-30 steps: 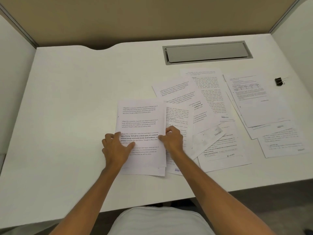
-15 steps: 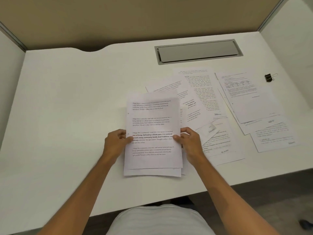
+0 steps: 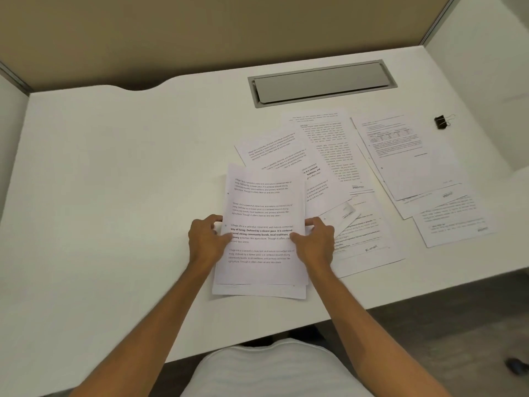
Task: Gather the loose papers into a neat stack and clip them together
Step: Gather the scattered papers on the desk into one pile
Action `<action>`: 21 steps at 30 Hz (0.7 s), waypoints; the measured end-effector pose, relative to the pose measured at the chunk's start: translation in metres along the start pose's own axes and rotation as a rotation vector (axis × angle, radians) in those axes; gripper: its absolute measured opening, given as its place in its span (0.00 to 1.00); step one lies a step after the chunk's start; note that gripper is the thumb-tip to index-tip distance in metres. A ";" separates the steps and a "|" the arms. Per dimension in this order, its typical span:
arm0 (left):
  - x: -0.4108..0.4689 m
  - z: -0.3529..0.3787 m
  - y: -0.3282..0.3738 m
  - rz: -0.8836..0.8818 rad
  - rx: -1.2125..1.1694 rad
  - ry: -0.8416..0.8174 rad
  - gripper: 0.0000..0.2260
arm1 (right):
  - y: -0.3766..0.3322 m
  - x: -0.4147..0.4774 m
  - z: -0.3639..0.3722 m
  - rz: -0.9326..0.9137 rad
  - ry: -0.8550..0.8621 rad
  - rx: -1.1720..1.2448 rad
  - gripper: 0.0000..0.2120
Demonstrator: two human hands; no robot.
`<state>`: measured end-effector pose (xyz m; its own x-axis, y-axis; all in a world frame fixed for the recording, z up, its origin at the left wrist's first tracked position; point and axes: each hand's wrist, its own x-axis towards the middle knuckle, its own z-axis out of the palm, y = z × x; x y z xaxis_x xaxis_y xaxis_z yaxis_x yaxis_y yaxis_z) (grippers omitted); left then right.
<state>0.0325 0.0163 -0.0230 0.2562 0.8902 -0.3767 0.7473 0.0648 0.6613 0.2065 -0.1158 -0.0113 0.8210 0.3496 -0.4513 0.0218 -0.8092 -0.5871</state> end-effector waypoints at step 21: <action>0.000 0.003 0.034 -0.175 -0.476 -0.163 0.08 | -0.012 0.051 -0.057 -0.073 -0.071 0.275 0.08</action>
<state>0.0599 0.0169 -0.0027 0.2732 0.7685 -0.5785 0.4367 0.4368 0.7865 0.2809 -0.1150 0.0109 0.7810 0.4422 -0.4411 -0.0838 -0.6257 -0.7756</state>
